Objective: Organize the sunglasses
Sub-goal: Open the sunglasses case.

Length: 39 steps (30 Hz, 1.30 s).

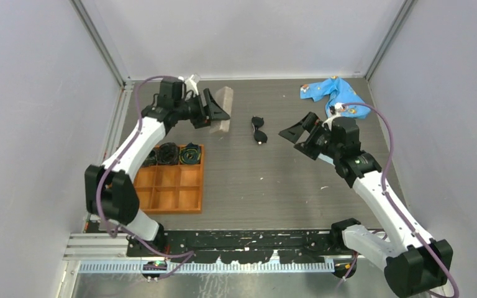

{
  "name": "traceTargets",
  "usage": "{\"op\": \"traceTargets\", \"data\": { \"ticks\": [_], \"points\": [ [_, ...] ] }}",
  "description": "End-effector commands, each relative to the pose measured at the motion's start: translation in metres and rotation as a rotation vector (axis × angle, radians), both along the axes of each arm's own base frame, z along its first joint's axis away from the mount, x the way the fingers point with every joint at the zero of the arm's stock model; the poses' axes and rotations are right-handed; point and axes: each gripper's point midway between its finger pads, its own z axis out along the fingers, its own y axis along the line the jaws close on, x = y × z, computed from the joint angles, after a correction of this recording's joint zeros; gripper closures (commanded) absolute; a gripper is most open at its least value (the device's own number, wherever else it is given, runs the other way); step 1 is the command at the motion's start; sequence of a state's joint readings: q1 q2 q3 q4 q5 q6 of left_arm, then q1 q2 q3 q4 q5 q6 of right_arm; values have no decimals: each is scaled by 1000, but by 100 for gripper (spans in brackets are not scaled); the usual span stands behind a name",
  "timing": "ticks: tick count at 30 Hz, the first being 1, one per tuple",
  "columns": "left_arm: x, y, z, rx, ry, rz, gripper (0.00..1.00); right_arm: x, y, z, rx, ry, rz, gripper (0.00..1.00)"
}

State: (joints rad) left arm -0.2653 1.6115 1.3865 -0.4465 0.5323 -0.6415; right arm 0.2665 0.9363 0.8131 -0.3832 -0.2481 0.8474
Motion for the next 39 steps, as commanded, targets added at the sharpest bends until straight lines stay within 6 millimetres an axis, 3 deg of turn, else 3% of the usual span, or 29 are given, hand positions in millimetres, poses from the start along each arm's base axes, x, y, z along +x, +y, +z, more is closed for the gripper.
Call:
{"op": "traceTargets", "data": {
  "ticks": [1, 3, 6, 10, 14, 29, 34, 39],
  "points": [
    [-55, -32, 57, -256, -128, -258, 99, 10, 54, 85, 327, -254, 250, 0],
    [-71, -35, 65, -323, -150, -292, 99, 14, 63, 109, 425, -337, 299, 0],
    [-91, -44, 78, -437, -155, -352, 99, 12, 79, 126, 510, -404, 366, 0],
    [-113, -64, 86, -522, -154, -437, 100, 8, 106, 124, 487, -437, 410, 0],
    [-129, -81, 92, -541, -171, -489, 100, 15, 110, 119, 510, -439, 390, 0],
    [-139, -86, 107, -672, -181, -505, 100, 14, 107, 114, 522, -463, 365, 0],
    [-146, -85, 121, -705, -195, -542, 100, 10, 111, 123, 597, -503, 401, 0],
    [-148, -84, 123, -715, -185, -546, 100, 9, 119, 132, 673, -489, 456, 0]
  ]
}}
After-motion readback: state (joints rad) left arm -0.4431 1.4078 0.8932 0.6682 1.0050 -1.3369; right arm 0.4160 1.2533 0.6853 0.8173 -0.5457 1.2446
